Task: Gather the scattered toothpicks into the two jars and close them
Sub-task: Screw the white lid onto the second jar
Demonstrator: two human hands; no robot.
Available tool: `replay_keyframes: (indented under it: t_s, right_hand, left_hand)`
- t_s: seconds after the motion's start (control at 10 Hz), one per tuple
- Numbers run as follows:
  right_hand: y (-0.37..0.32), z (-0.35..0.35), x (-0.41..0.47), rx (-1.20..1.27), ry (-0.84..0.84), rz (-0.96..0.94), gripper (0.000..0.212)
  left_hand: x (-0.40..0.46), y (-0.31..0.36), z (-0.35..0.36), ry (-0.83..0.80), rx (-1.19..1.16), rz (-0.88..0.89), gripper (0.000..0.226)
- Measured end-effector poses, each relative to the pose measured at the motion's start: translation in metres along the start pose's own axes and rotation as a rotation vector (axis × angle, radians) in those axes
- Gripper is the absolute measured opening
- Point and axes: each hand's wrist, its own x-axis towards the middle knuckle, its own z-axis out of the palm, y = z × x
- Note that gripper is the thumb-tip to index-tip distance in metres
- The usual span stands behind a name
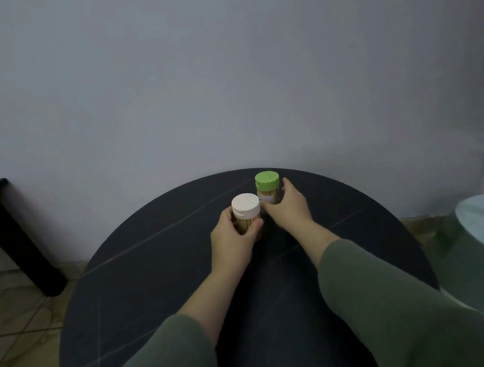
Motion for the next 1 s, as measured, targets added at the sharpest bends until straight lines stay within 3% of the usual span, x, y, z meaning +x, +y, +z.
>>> replay_keyframes:
  t_s: [0.1,0.3,0.6,0.9,1.0]
  right_hand:
    - [0.003,0.013,0.016,0.038,0.033,-0.066,0.057]
    - [0.002,0.036,0.063,0.006,0.045,-0.149,0.042]
    - [-0.001,0.075,0.146,-0.006,0.120,-0.206,0.038]
    - [0.006,0.089,0.168,-0.009,0.136,-0.242,0.037]
    - [0.005,0.087,0.164,0.002,0.114,-0.213,0.057]
  left_hand:
    - [0.030,-0.005,0.005,0.040,0.003,-0.034,0.052]
    - [0.095,-0.022,0.016,0.091,0.019,-0.010,0.049]
    - [0.200,-0.043,0.035,0.091,0.074,0.002,0.038]
    - [0.228,-0.058,0.041,0.100,0.059,0.013,0.044]
    - [0.225,-0.056,0.040,0.075,0.054,0.015,0.063]
